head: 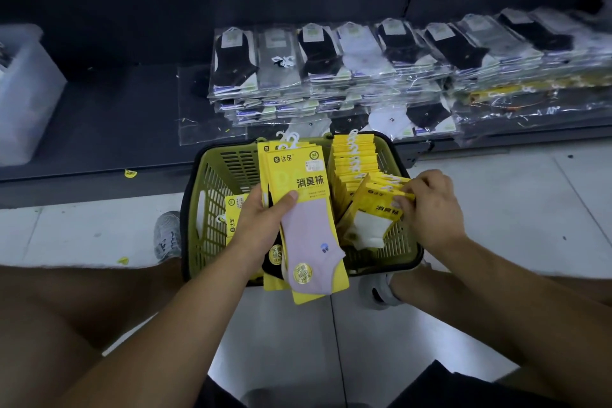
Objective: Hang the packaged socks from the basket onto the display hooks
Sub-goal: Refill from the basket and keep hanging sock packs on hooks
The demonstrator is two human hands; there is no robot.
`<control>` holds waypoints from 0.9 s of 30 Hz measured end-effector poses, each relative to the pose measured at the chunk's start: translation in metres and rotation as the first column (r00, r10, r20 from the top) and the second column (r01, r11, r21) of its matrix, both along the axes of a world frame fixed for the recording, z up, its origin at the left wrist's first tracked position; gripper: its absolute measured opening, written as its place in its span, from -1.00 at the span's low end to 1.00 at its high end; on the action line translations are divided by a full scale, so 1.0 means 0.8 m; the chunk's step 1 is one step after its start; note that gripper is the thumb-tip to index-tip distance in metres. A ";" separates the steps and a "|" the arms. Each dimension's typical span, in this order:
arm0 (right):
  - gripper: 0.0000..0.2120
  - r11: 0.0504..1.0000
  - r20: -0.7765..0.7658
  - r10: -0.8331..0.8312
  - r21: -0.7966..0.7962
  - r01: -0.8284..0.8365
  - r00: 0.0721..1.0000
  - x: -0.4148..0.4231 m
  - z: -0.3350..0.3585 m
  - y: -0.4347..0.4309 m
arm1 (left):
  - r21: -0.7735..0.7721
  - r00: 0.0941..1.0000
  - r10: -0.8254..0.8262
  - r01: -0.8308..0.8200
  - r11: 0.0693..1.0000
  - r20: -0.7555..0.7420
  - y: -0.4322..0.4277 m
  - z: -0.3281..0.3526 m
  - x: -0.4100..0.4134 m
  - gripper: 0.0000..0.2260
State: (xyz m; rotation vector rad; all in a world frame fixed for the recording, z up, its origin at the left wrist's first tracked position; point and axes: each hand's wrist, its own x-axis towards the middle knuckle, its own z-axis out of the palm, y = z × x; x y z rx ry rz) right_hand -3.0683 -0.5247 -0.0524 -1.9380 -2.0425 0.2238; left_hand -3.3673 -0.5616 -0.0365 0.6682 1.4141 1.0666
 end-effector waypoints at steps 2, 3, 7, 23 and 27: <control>-0.81 1.000 0.005 0.026 -0.003 -0.026 1.000 0.002 -0.003 0.004 | -0.001 1.000 -0.006 0.006 1.000 0.004 -0.002 0.000 0.003 -0.71; -0.81 0.999 0.010 0.040 -0.004 -0.040 0.999 0.001 -0.006 0.006 | -0.001 1.000 -0.010 0.010 1.000 -0.002 -0.003 -0.001 0.004 -0.71; -0.76 0.998 0.000 0.066 0.002 -0.066 0.998 -0.005 -0.010 0.004 | 0.003 1.000 -0.006 0.006 1.000 -0.021 -0.006 -0.002 0.003 -0.71; -0.77 0.974 -0.420 0.156 -0.085 -0.210 0.894 -0.031 0.107 0.027 | 0.083 0.996 0.022 -0.015 0.996 -0.088 0.009 0.010 -0.015 -0.78; -0.85 0.955 -0.589 0.237 -0.006 -0.298 0.773 -0.040 0.181 0.050 | 0.152 0.983 0.066 -0.040 0.988 -0.170 0.021 0.028 -0.026 -0.80</control>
